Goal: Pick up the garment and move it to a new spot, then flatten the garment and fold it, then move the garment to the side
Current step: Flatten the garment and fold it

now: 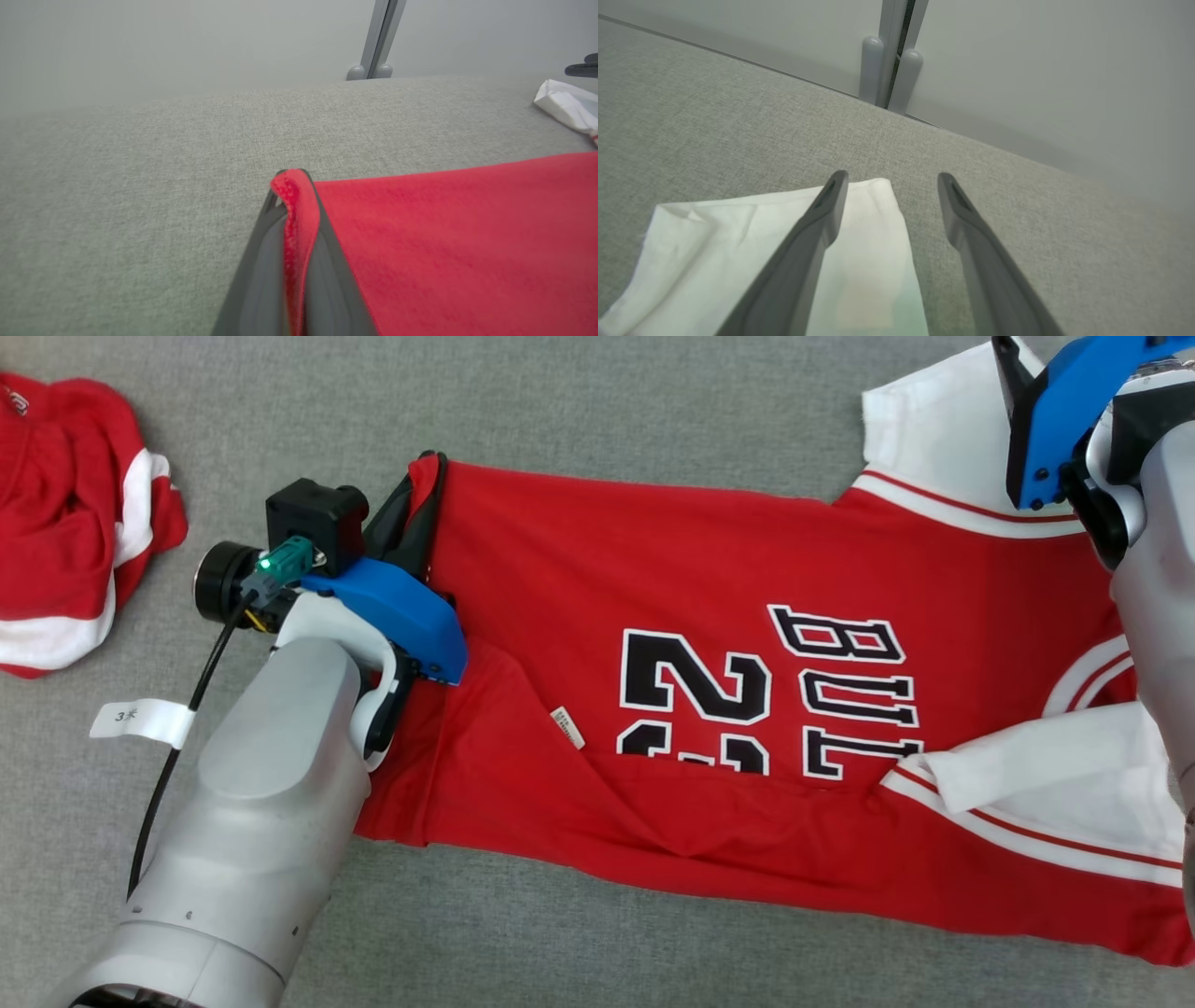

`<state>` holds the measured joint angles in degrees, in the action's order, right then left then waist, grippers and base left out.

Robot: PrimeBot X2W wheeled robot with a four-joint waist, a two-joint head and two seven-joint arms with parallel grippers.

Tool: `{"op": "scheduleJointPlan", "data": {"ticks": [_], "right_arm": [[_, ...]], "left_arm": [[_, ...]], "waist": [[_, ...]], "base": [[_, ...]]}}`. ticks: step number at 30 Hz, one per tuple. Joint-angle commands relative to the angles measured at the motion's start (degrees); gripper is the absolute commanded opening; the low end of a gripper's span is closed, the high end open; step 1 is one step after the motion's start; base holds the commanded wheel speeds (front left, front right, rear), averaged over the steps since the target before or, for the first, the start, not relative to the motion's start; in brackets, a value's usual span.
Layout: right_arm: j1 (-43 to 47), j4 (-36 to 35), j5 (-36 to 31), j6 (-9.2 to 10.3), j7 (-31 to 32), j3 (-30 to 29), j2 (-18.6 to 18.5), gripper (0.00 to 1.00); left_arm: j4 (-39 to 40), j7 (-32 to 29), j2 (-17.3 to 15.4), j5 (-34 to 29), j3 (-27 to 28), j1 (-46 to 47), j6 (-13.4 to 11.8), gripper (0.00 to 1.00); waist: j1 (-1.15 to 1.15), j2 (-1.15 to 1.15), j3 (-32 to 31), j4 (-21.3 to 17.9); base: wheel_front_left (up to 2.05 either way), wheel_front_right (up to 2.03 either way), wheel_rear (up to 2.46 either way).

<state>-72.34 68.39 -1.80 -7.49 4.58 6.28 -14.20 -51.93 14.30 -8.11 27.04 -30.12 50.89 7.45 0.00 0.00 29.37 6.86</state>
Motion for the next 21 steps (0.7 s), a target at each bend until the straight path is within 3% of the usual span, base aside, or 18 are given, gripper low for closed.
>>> {"op": "scheduleJointPlan", "data": {"ticks": [1,9,10,11,12,17,21], "right_arm": [[-1.4,0.9,0.2,-0.01,1.5,0.6,-0.7,1.00],[-2.6,4.0,1.8,-0.02,8.4,3.3,-1.9,1.00],[-2.5,4.6,3.2,-0.08,10.4,3.8,-1.0,0.74],[-2.5,4.8,3.8,-0.08,11.4,4.1,-0.6,0.21],[-2.5,5.0,4.5,-0.08,11.9,4.4,-0.5,0.00],[-3.0,4.8,7.3,-0.01,12.4,4.6,-1.6,0.00],[-3.0,2.5,9.9,0.00,8.4,5.1,-1.3,0.00]], "left_arm": [[0.7,0.5,0.0,-0.4,0.2,1.1,-0.3,0.00],[4.0,0.8,0.3,-0.9,-0.1,1.2,-0.7,0.00],[4.4,0.9,0.3,-0.8,-0.1,1.1,-0.7,0.00],[4.6,0.9,0.3,-0.8,0.0,1.0,-0.7,0.00],[4.7,0.9,0.3,-0.8,0.0,0.8,-0.7,0.00],[4.8,0.9,0.0,-0.5,0.3,0.1,-0.7,0.00],[4.7,0.9,-0.5,-0.3,0.9,-0.5,-0.9,0.00]], "waist": [[0.00,0.00,1.5,1.2],[0.00,0.00,3.5,2.4],[0.00,0.00,3.6,2.4],[0.00,0.00,3.6,2.4],[0.00,0.00,3.6,2.3],[0.00,0.00,3.4,2.0],[0.00,0.00,2.6,1.2]], "base": [[0.00,0.00,0.00],[0.00,0.00,0.00],[0.00,0.00,0.00],[0.00,0.00,0.00],[0.00,0.00,0.00],[0.00,0.00,0.00],[0.00,0.00,0.00]]}}
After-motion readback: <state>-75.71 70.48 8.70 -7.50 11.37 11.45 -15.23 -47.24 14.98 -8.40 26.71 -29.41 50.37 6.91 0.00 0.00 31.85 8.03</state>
